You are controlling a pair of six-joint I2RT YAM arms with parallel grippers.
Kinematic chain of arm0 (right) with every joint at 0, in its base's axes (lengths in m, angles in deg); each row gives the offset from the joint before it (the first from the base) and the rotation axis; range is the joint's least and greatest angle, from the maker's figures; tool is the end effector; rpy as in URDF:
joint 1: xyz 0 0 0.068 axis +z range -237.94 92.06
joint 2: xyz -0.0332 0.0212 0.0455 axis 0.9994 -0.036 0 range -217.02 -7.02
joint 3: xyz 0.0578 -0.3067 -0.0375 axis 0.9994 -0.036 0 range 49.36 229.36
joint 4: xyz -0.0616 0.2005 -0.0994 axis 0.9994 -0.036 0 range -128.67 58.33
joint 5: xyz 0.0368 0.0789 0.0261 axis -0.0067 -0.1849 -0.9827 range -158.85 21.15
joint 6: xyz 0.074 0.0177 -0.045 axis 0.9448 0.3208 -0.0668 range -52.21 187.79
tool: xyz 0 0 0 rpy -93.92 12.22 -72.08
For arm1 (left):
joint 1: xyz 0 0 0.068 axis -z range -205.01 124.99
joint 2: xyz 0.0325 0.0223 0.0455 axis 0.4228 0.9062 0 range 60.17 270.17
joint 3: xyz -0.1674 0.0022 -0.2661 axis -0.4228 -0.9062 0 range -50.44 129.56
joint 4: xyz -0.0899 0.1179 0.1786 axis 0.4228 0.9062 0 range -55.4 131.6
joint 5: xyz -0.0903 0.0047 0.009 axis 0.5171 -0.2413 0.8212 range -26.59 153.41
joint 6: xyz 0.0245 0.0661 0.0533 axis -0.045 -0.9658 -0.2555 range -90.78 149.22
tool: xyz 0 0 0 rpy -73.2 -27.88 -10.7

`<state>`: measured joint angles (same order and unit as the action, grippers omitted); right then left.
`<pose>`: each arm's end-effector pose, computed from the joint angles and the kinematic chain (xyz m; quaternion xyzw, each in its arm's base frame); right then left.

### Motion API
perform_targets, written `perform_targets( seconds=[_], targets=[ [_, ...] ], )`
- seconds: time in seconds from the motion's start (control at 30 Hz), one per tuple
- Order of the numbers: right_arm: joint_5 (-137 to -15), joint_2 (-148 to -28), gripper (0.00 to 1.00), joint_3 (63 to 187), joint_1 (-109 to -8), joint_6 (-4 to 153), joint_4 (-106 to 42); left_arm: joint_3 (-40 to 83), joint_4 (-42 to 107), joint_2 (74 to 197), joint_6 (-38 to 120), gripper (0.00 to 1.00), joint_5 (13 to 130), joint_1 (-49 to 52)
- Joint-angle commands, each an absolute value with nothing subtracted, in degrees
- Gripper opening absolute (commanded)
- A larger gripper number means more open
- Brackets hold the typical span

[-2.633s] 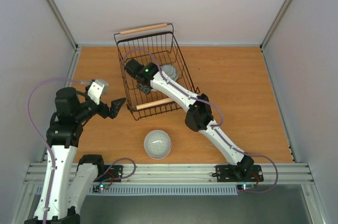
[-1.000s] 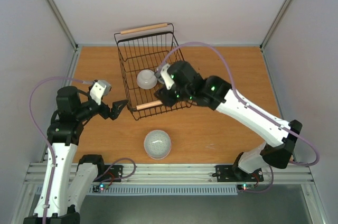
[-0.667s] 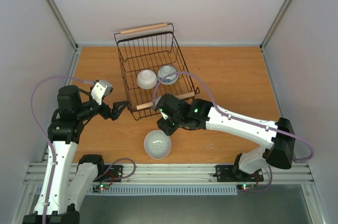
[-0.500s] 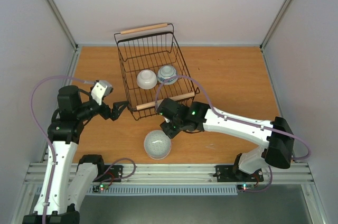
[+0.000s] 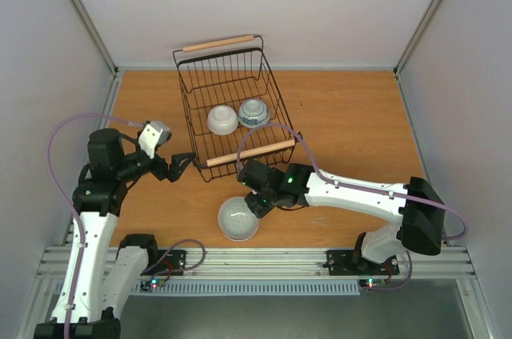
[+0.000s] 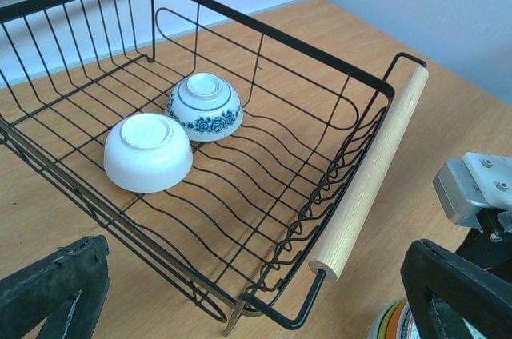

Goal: Load the bowls into the dish rack

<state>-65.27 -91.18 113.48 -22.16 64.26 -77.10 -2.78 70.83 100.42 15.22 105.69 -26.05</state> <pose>0.1166 0.2471 0.2632 -0.5499 0.8072 0.0836 0.1976 0.1064 -0.0508 0.3351 0.2730 0.7771 -0.2457 0.5112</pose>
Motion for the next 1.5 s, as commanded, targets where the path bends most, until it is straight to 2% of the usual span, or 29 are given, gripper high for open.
perform_targets(
  seconds=[0.0,0.13,0.3,0.5,0.7,0.93,1.13,1.47],
  targets=[
    [-65.24,-91.98,0.18,112.74,-21.09,65.87,-75.63,-2.44,70.35,100.83,14.63,0.99,107.00,-26.12],
    [-65.16,-92.72,0.14,113.18,-20.56,65.86,-75.79,-2.45,70.28,100.93,14.55,1.00,107.18,-26.07],
    [-65.10,-93.63,0.13,114.22,-19.62,65.60,-76.51,-2.48,70.32,100.94,14.48,0.99,107.26,-26.07],
    [-62.76,-93.09,0.01,116.38,-18.16,65.23,-79.52,-2.54,70.34,100.91,14.52,0.99,107.44,-26.07],
    [-60.15,-89.18,0.01,120.13,-16.86,63.96,-83.11,-2.17,70.93,101.15,14.40,0.99,107.78,-26.09],
    [-56.14,-87.63,0.01,127.96,-16.69,60.35,-87.20,1.31,78.32,103.49,10.84,0.99,112.06,-26.07],
    [-51.47,-91.57,0.01,135.28,-16.74,56.29,-89.55,4.03,85.56,105.42,6.06,0.99,117.98,-26.00],
    [-50.18,-99.01,0.01,148.53,-16.83,50.53,-91.60,5.41,90.45,106.12,2.14,0.99,121.44,-25.98]
  ],
)
